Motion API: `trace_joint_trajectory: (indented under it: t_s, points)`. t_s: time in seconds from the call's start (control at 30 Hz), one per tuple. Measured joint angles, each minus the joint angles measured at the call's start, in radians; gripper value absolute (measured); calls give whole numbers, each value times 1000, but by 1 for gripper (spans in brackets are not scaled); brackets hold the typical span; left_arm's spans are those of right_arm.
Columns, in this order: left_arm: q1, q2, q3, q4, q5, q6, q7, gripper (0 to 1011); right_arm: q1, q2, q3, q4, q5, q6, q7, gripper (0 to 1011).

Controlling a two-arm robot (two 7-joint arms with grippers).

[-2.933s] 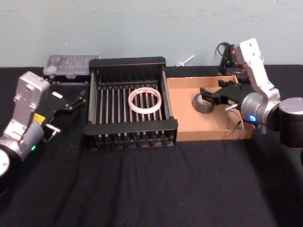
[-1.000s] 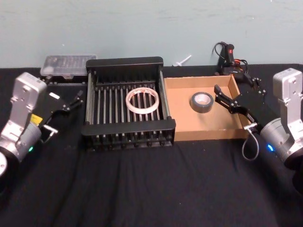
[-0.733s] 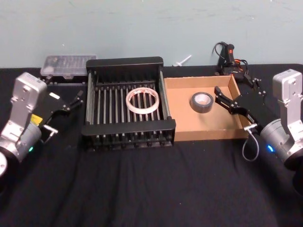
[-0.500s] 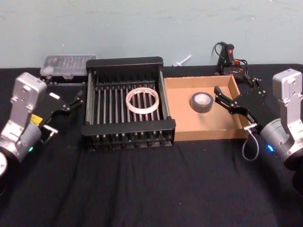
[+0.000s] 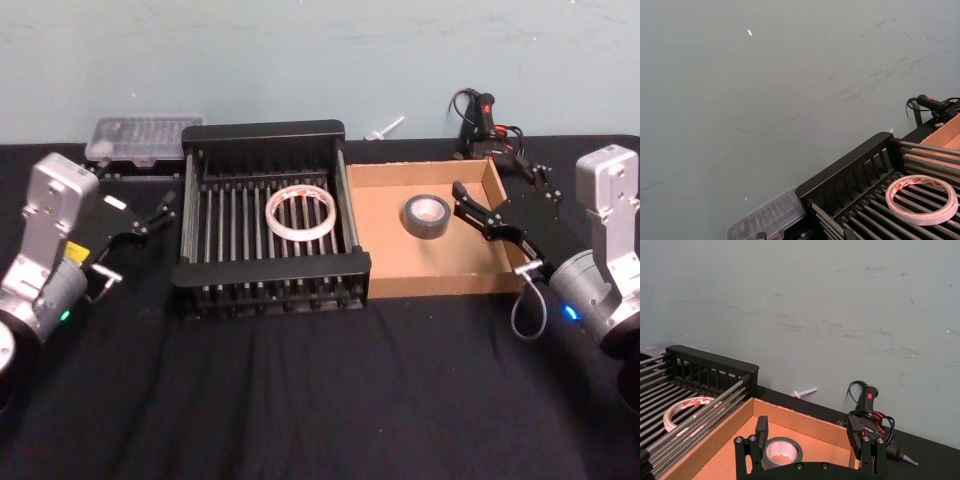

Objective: Pick up the white tape and place it into the black box , Pick up the silver tape and place it into the brown box.

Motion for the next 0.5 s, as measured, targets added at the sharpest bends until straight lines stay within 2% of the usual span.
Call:
trace_joint_trajectory:
  t_s: [0.5]
  points:
    - [0, 0, 0, 0, 0, 0, 0, 1001, 1, 0, 0, 0, 1, 1, 0, 1002]
